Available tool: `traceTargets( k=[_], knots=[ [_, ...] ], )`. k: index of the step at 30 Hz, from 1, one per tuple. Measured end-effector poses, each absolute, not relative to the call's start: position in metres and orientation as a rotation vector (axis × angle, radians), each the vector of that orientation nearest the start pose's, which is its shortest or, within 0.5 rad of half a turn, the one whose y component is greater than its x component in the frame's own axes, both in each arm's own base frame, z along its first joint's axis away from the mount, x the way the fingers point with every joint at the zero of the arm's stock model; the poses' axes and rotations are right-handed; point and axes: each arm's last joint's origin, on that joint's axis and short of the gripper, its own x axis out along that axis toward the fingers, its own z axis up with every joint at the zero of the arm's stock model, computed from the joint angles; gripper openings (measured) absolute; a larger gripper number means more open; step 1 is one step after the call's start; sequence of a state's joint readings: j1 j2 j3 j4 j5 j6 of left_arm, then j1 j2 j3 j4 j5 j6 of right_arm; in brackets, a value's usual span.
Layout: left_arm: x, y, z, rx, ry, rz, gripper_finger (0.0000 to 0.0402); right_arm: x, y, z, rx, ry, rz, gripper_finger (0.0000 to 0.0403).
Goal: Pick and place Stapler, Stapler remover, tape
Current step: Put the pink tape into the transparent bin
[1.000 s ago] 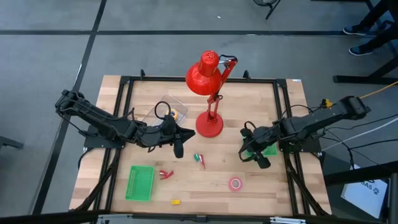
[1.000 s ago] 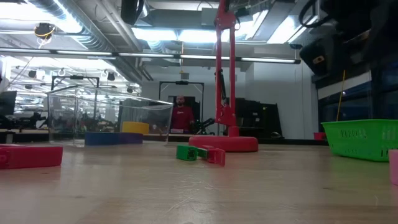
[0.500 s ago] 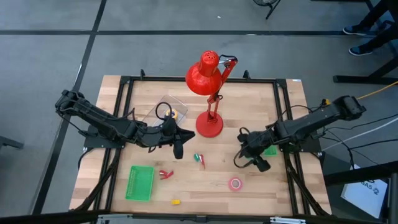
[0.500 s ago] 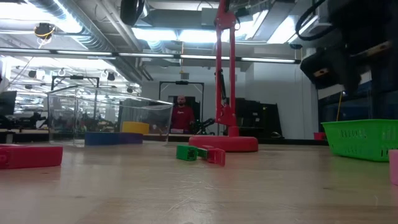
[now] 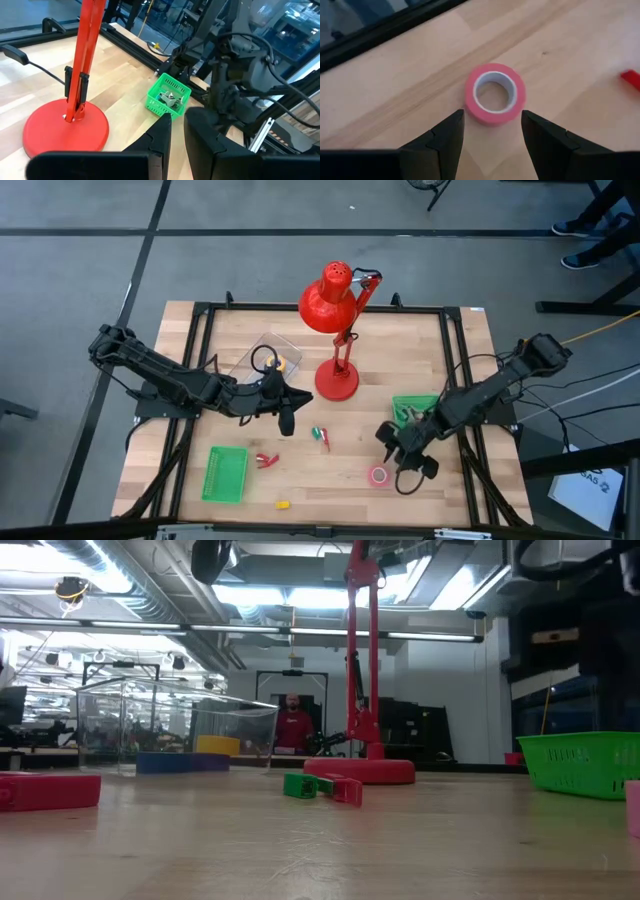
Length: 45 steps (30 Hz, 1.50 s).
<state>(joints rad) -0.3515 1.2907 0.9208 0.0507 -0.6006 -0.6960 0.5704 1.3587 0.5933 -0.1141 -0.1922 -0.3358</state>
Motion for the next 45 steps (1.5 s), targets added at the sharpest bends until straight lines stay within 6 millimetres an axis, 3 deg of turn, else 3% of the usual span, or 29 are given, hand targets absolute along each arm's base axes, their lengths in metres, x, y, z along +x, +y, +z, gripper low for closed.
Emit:
traceTargets(
  k=[12, 21, 26, 34, 39, 45],
  knots=[
    [0.272, -0.082, 0.296, -0.536, 0.187, 0.336, 0.0047, 0.209, 0.155, 0.136, -0.604, 0.736, 0.923, 0.0199],
    [0.272, -0.082, 0.294, -0.53, 0.198, 0.34, 0.0047, 0.231, 0.172, 0.122, -0.635, 0.815, 0.93, 0.0198],
    [0.272, -0.082, 0.294, -0.527, 0.206, 0.343, 0.0047, 0.238, 0.178, 0.116, -0.645, 0.869, 0.941, 0.0168],
    [0.271, -0.082, 0.293, -0.52, 0.216, 0.343, 0.0047, 0.243, 0.174, 0.131, -0.556, 0.877, 0.88, 0.004],
    [0.27, -0.082, 0.29, -0.451, 0.258, 0.34, 0.0051, 0.251, 0.157, 0.146, -0.276, 0.924, 0.808, 0.004],
    [0.263, -0.077, 0.283, -0.374, 0.359, 0.365, 0.0084, 0.258, 0.133, 0.176, -0.118, 0.856, 0.691, 0.004]
  ],
)
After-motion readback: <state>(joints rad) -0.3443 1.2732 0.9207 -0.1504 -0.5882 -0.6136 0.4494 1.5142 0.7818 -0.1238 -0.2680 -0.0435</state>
